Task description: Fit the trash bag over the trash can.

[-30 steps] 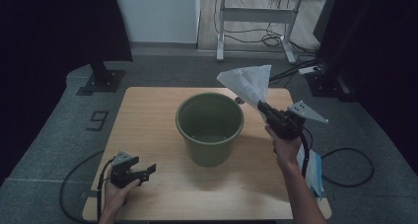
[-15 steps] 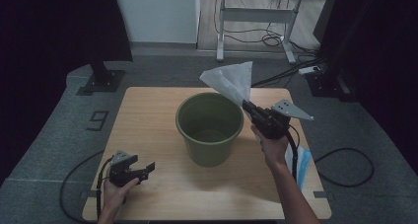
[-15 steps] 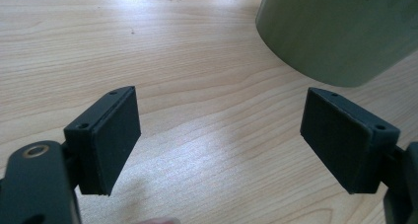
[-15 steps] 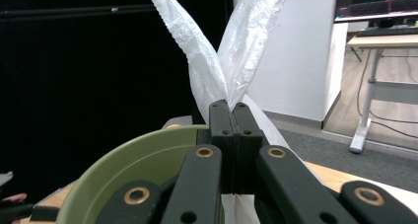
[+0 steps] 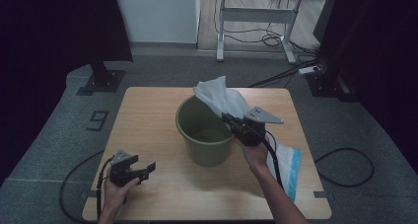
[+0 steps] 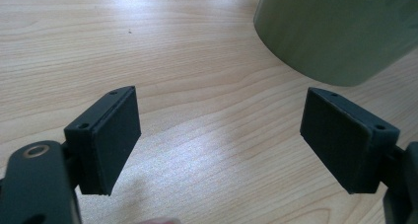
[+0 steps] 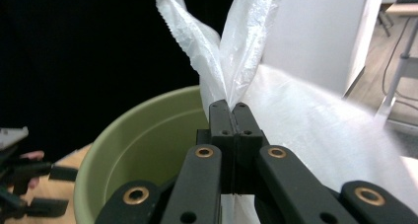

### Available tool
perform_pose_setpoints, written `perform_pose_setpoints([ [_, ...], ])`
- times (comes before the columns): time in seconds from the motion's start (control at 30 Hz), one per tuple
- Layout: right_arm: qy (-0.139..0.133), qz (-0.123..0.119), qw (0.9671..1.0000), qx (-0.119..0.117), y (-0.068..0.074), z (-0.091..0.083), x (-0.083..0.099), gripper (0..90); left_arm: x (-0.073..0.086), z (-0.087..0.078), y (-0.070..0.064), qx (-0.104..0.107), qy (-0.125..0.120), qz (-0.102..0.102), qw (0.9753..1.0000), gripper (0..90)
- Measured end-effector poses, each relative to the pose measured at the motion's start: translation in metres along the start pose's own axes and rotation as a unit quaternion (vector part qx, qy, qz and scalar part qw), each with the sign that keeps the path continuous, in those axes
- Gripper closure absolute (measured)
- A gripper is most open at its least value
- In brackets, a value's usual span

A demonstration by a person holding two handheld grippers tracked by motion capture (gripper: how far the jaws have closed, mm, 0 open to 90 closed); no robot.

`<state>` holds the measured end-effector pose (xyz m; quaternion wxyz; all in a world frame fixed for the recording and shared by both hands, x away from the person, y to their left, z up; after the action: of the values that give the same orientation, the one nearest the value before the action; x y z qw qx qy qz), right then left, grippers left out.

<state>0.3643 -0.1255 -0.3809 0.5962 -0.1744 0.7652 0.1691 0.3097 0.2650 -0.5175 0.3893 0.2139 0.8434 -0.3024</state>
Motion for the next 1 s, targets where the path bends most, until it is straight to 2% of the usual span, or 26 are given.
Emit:
perform_pose_setpoints([
  [0.07,0.005,-0.002,1.0,-0.004,0.004,0.002,0.003,88.6,0.0,0.0,0.0,0.0,0.001,-0.001,1.0,15.2],
  [0.2,0.015,-0.024,0.9996,-0.009,0.016,0.005,0.01,88.3,0.0,0.001,0.002,0.0,0.002,-0.001,1.0,15.2],
  [0.33,0.021,-0.009,0.9995,-0.023,0.014,0.002,0.014,87.2,0.0,0.001,0.0,0.0,0.002,0.0,1.0,15.2],
  [0.5,0.019,-0.015,0.9992,-0.032,0.015,-0.007,0.017,87.6,0.0,0.0,-0.001,0.002,0.002,0.001,1.0,15.2],
  [0.6,0.021,-0.009,0.9988,-0.043,0.016,-0.014,0.019,88.4,0.0,0.0,0.0,0.001,0.001,0.0,1.0,15.2],
  [0.73,0.026,-0.016,0.9986,-0.043,0.016,-0.017,0.02,87.9,0.0,-0.003,-0.001,0.0,0.0,0.003,1.0,15.2],
  [0.8,0.028,-0.021,0.9984,-0.045,0.017,-0.016,0.02,82.4,0.0,-0.004,-0.001,0.001,-0.001,0.004,1.0,15.2],
  [0.83,0.027,-0.02,0.9982,-0.049,0.017,-0.016,0.02,76.8,0.001,-0.005,-0.001,0.001,-0.001,0.003,1.0,15.2],
  [0.93,0.013,-0.034,0.9984,-0.043,0.021,-0.019,0.021,53.2,0.001,-0.006,0.001,0.001,-0.003,0.0,1.0,15.2],
  [1.0,-0.001,-0.043,0.9986,-0.031,0.022,-0.025,0.022,42.1,0.001,-0.006,0.001,0.001,-0.003,0.0,1.0,15.2],
])
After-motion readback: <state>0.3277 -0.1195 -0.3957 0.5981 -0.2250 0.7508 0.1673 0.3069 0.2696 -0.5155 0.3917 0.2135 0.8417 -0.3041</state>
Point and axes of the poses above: each handheld gripper's, and its own axes: z roughly forward along the jaws, x roughly out of its underside, y roughly to its left, the point moved 1 cm from there along z, roughly forward along the jaws, and after that the axes turned 14 degrees about x, right-handed, at the moved point
